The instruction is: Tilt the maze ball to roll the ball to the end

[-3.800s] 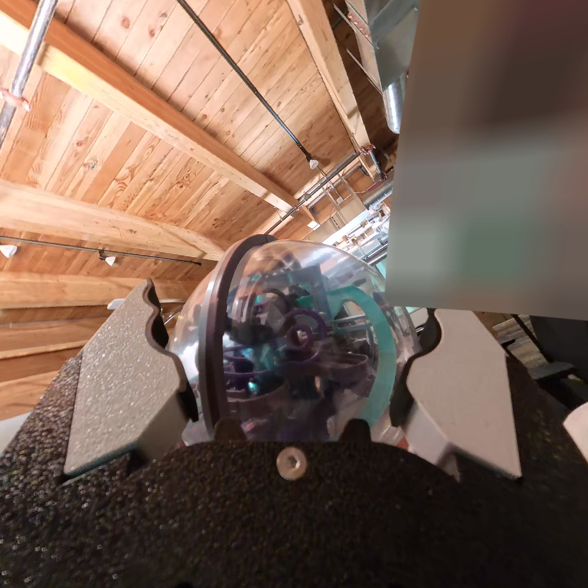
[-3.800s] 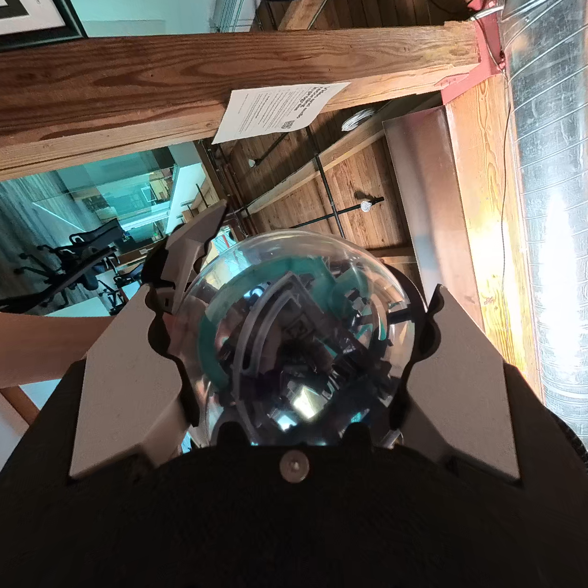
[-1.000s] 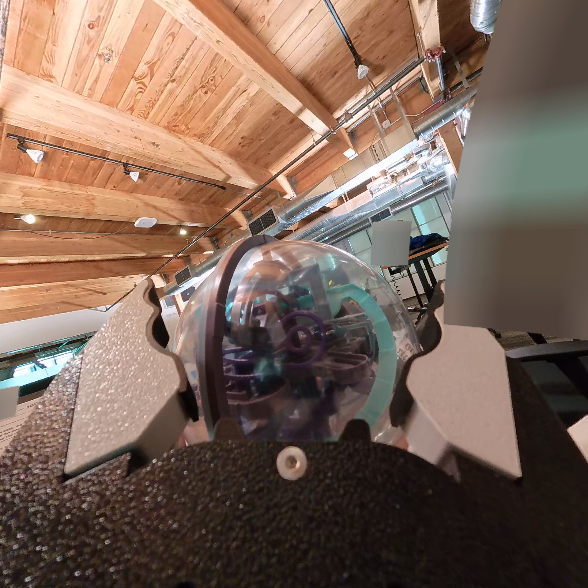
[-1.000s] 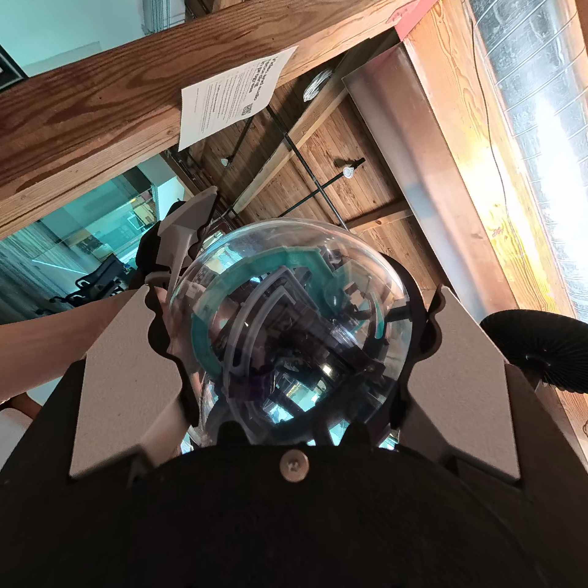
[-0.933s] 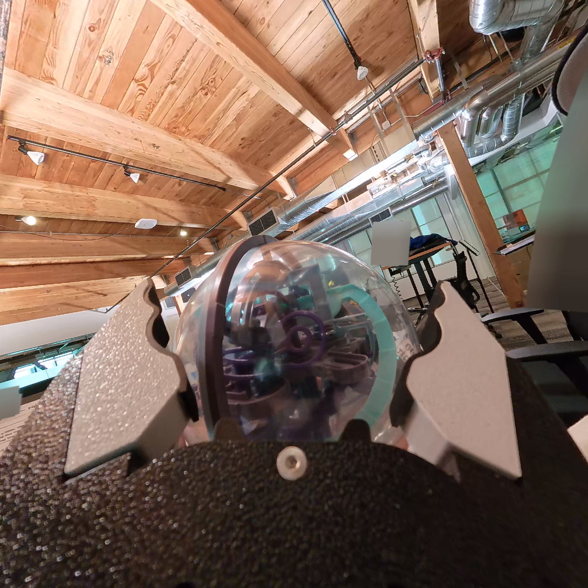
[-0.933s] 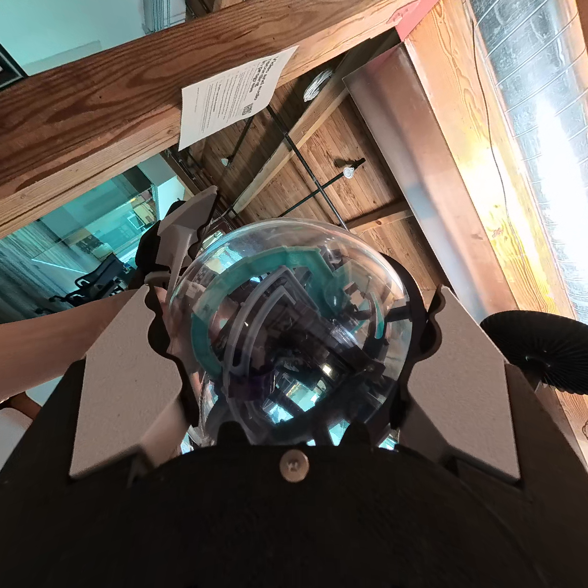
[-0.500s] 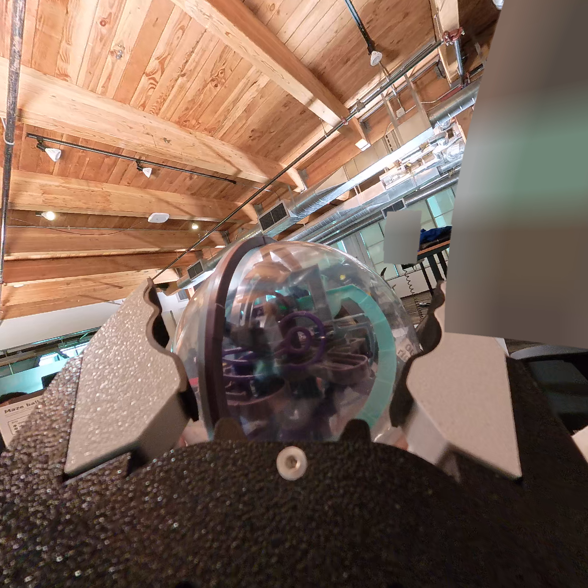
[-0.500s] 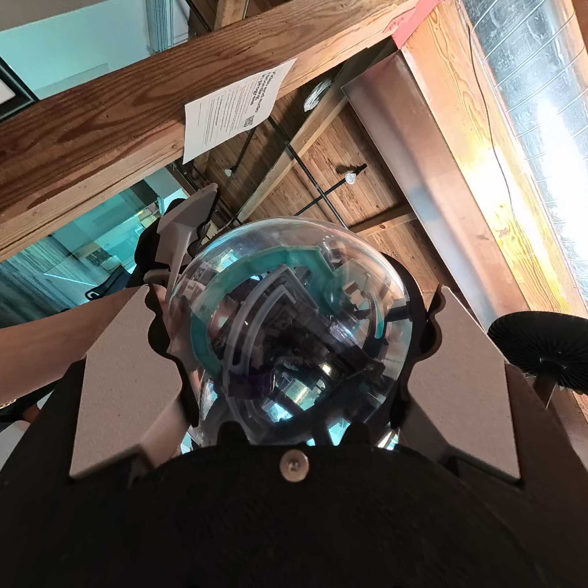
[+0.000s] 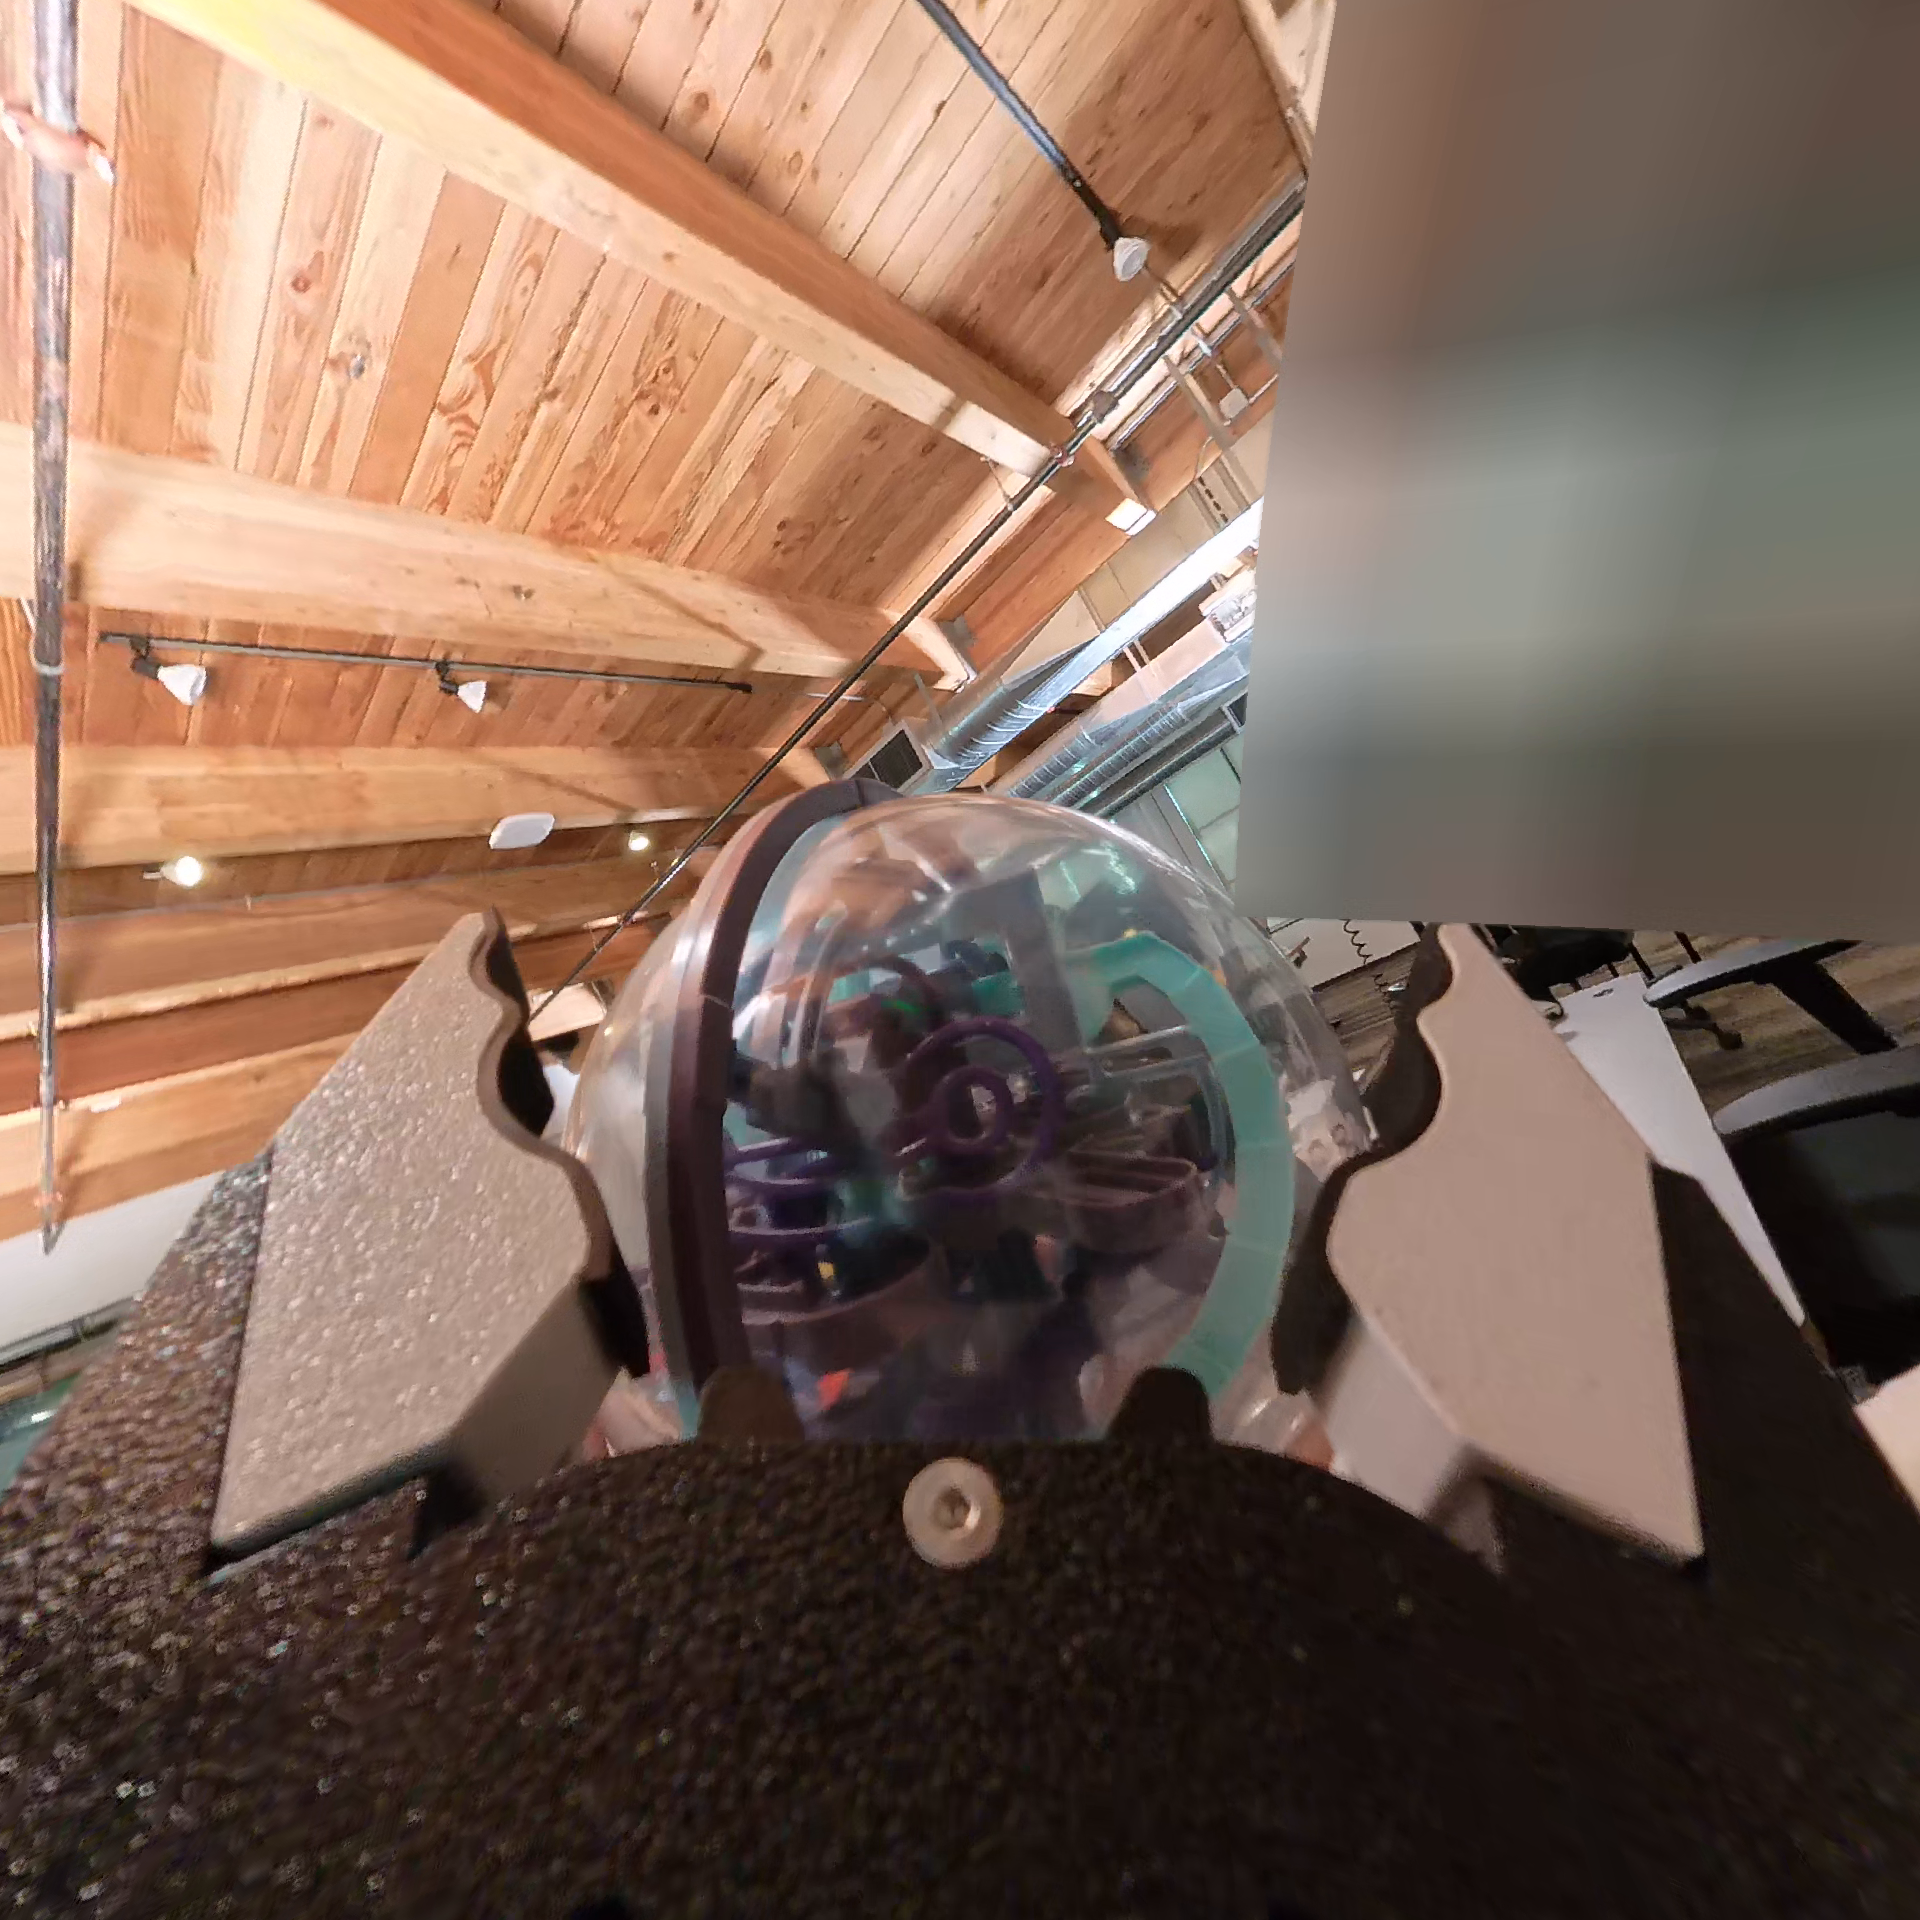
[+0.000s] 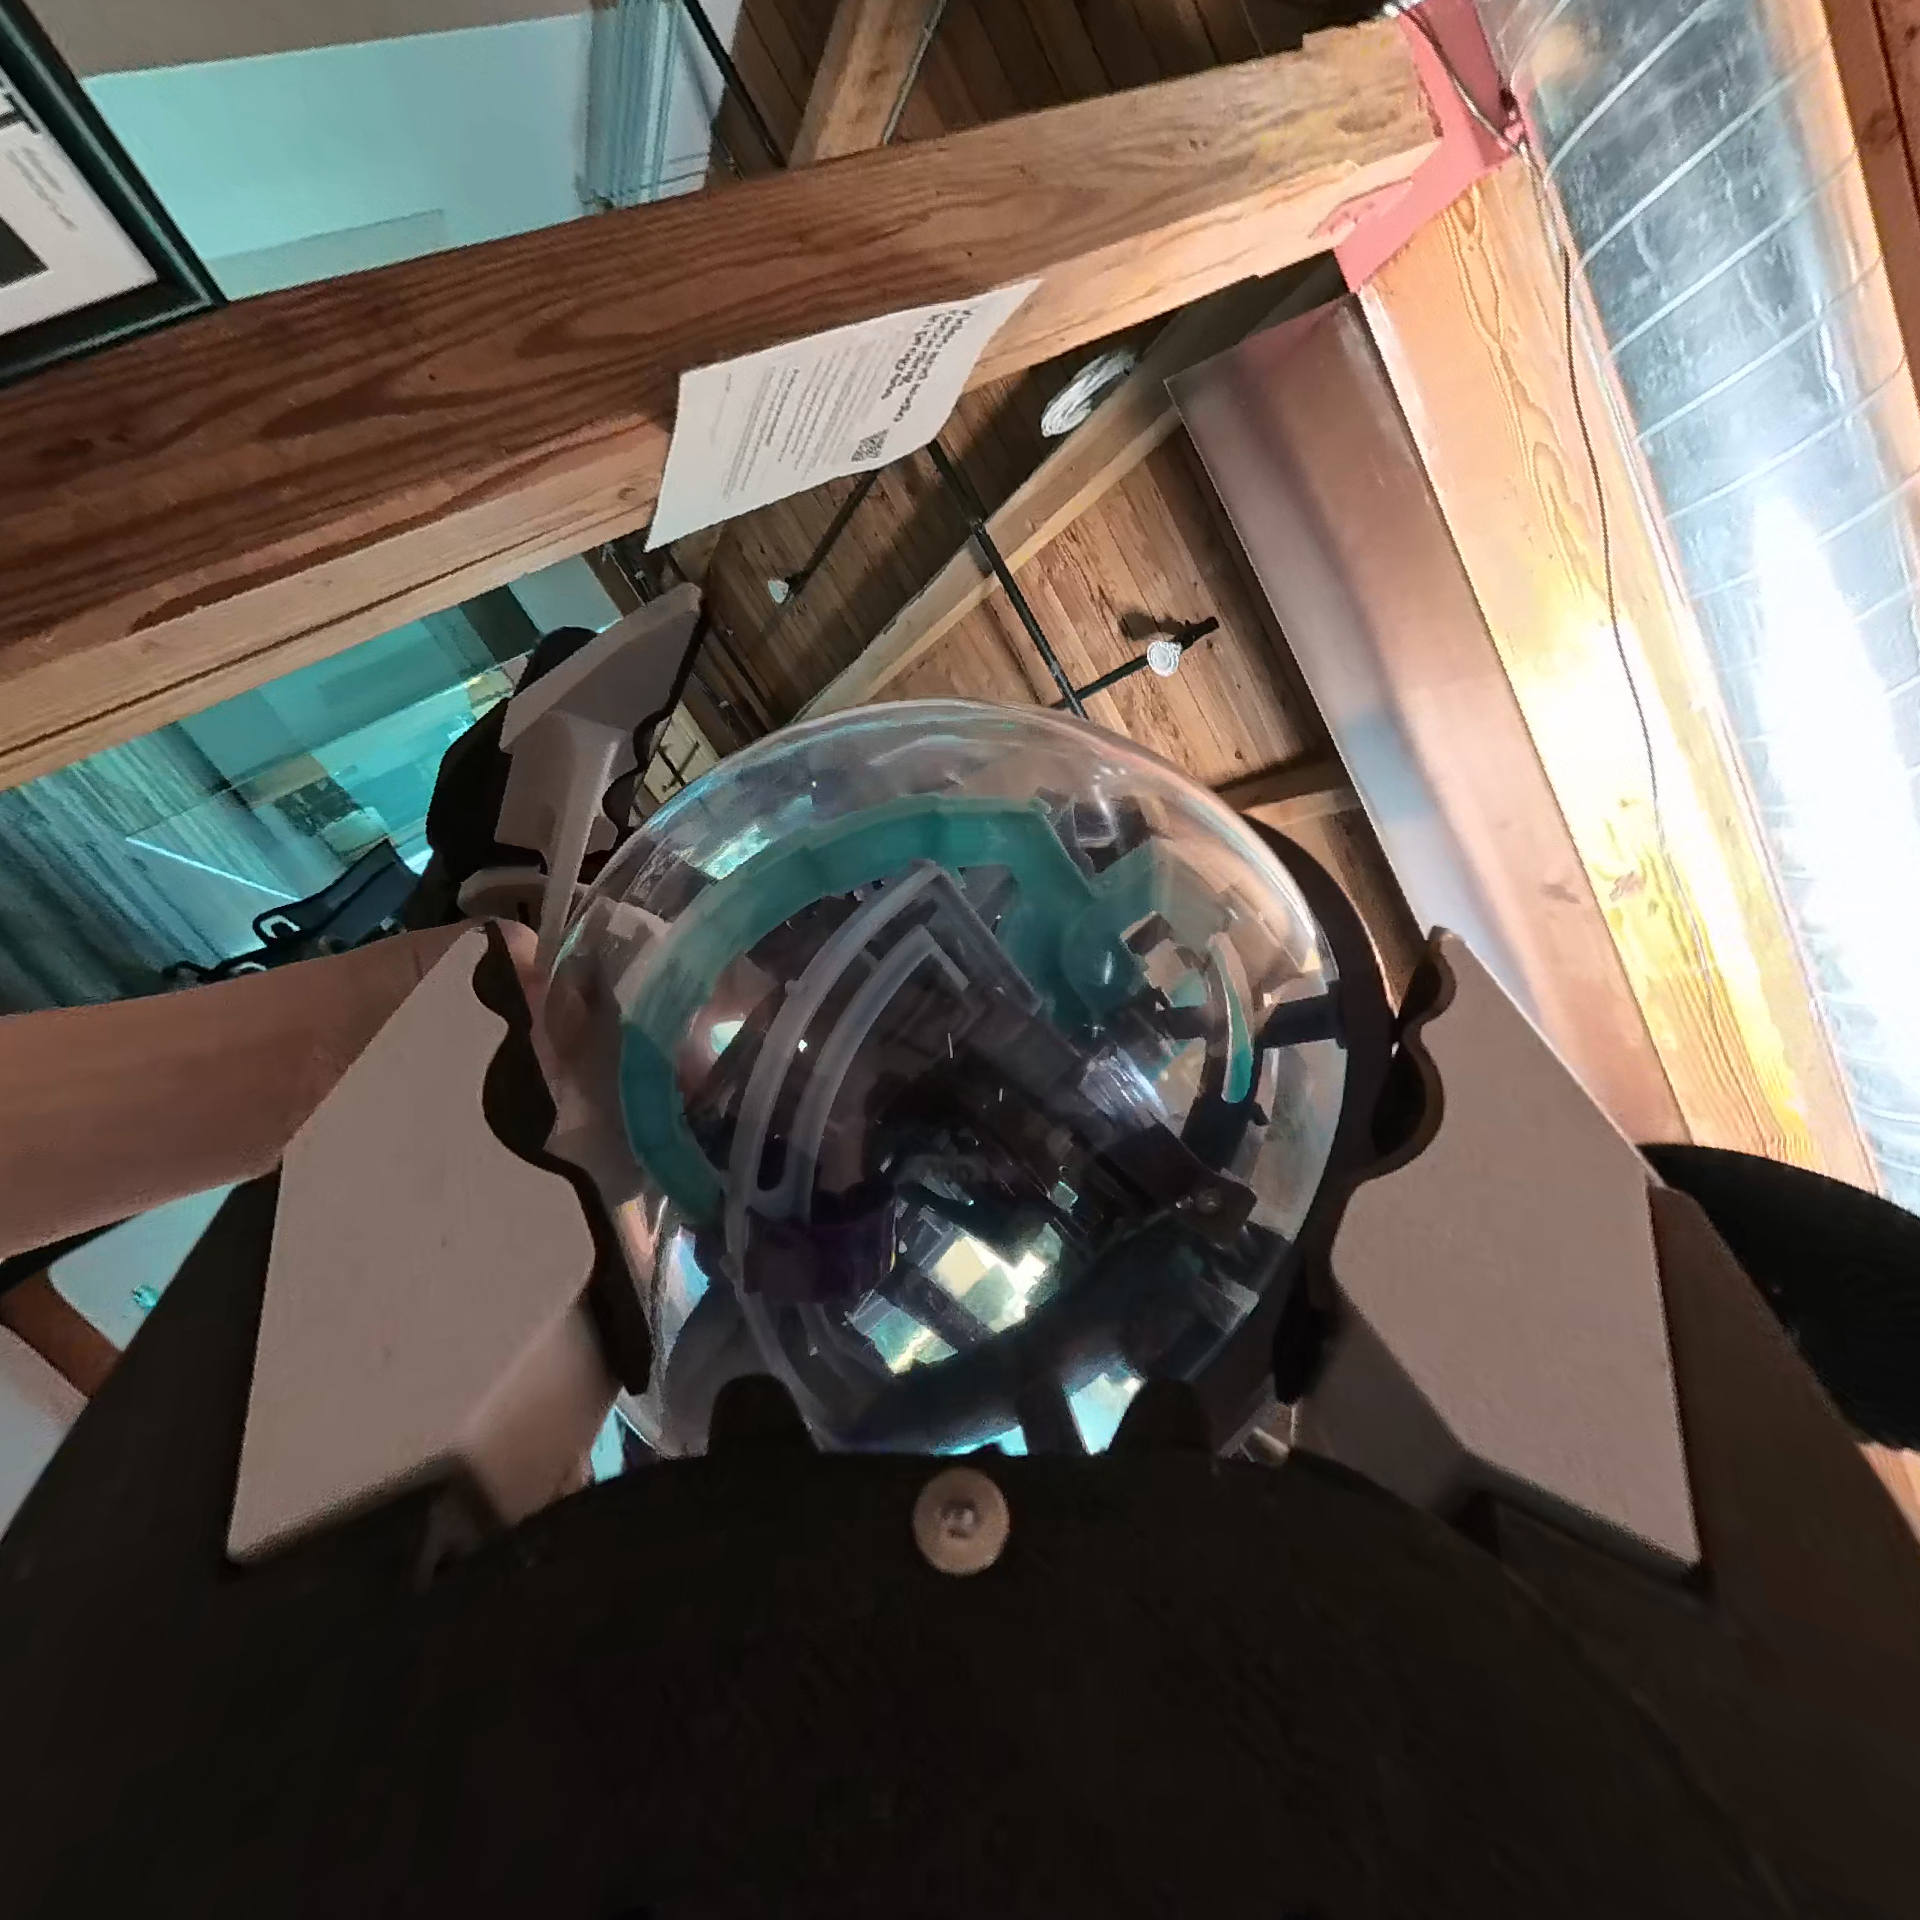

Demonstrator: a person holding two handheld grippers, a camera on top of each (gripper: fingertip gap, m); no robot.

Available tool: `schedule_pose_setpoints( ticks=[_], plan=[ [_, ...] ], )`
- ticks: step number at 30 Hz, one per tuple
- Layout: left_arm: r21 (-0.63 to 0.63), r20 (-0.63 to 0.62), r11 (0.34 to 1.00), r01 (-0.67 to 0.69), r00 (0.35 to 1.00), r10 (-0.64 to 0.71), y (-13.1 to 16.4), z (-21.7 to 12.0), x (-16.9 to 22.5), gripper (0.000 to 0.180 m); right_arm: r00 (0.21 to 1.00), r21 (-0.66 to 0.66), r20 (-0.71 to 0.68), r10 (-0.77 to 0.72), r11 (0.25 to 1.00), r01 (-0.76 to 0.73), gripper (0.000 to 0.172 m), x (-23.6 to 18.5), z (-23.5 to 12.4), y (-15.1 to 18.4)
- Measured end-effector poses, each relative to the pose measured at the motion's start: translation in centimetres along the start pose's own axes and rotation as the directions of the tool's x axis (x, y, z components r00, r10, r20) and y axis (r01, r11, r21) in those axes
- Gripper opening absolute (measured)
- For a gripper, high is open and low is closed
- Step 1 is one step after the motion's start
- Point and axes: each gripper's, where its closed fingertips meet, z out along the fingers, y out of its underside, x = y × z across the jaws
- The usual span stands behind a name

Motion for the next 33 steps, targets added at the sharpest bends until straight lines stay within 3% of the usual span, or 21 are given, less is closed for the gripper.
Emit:
schedule_pose_setpoints(
  ticks=[11,14,15,17,19,23,27,33],
  plan=[
    [0.111,-0.074,0.987,-0.115,0.99,0.123,-2.6,-0.2,2.8,0.156,0.988,0.054,0.064,-0.143,0.989,0.14,0.158,-1.1,0.6,-3.1],
    [0.061,-0.053,0.993,-0.106,0.993,0.109,-2.7,0.1,2.9,0.157,0.994,0.022,0.043,-0.098,0.995,0.097,0.158,-0.8,0.8,-3.0],
    [0.011,0.011,0.997,-0.075,0.997,0.075,-1.6,0.4,1.1,0.156,1.0,-0.044,0.001,0.01,0.999,-0.01,0.158,0.4,0.9,-0.7],
    [-0.108,0.218,0.97,0.216,0.957,-0.189,3.1,0.0,-5.0,0.157,0.943,-0.173,-0.118,0.31,0.929,-0.327,0.158,2.3,0.1,5.3],
    [-0.171,0.229,0.895,0.413,0.9,-0.371,6.8,-0.9,-5.8,0.157,0.937,-0.213,-0.133,0.324,0.914,-0.346,0.158,1.6,-0.8,6.8],
    [-0.099,0.134,0.959,0.267,0.958,-0.253,5.5,-1.9,-3.2,0.156,0.966,-0.14,-0.094,0.242,0.957,-0.253,0.158,-0.4,-1.7,5.2],
    [-0.129,0.154,0.957,0.259,0.959,-0.239,5.9,-2.1,-3.3,0.157,0.958,-0.129,-0.107,0.268,0.951,-0.28,0.158,-0.5,-1.9,5.8],
    [-0.087,0.093,0.968,0.237,0.969,-0.229,5.2,-2.3,-2.2,0.157,0.982,-0.114,-0.089,0.165,0.978,-0.174,0.158,-1.4,-2.2,4.5]
  ],
)
